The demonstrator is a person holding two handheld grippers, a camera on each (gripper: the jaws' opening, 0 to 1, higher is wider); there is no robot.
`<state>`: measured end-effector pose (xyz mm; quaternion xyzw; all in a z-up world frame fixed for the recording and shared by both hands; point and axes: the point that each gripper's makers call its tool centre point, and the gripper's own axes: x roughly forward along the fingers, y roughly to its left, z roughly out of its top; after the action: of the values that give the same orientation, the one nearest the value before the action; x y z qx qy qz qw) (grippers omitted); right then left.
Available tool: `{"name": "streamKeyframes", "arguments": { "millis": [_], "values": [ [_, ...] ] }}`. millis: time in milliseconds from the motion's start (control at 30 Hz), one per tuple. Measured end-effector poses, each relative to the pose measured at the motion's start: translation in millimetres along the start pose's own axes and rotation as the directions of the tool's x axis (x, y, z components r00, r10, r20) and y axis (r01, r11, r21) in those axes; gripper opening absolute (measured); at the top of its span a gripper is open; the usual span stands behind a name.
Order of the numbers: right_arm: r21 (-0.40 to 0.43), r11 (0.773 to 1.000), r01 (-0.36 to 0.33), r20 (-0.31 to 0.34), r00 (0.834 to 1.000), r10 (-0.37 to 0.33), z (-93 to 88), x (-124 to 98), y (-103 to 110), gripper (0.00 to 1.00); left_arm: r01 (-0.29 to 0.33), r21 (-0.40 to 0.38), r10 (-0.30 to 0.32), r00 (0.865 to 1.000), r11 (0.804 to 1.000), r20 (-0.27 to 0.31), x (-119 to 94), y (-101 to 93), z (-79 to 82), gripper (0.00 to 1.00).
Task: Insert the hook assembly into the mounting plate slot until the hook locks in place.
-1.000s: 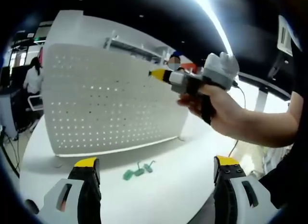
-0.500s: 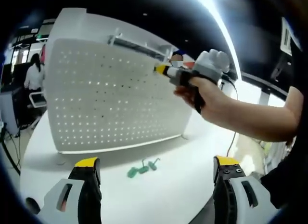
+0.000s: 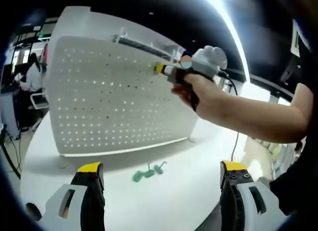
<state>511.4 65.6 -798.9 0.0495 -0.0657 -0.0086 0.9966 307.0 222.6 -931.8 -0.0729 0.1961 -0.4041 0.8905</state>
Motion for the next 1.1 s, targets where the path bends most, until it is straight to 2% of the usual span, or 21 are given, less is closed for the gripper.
{"name": "streamKeyframes", "arguments": {
  "millis": [733,1100],
  "values": [
    [0.024,0.998,0.055,-0.028,0.998,-0.054,-12.6,6,-5,0.0,-0.012,-0.016,0.012,1.0,1.0,-0.009,-1,8.3,-3.2,0.97],
    [-0.02,0.999,0.048,-0.049,0.998,-0.049,-13.8,7,-4,0.01,-0.031,-0.027,0.031,0.999,0.999,-0.01,-8,14.5,-5.5,0.98]
  ]
}}
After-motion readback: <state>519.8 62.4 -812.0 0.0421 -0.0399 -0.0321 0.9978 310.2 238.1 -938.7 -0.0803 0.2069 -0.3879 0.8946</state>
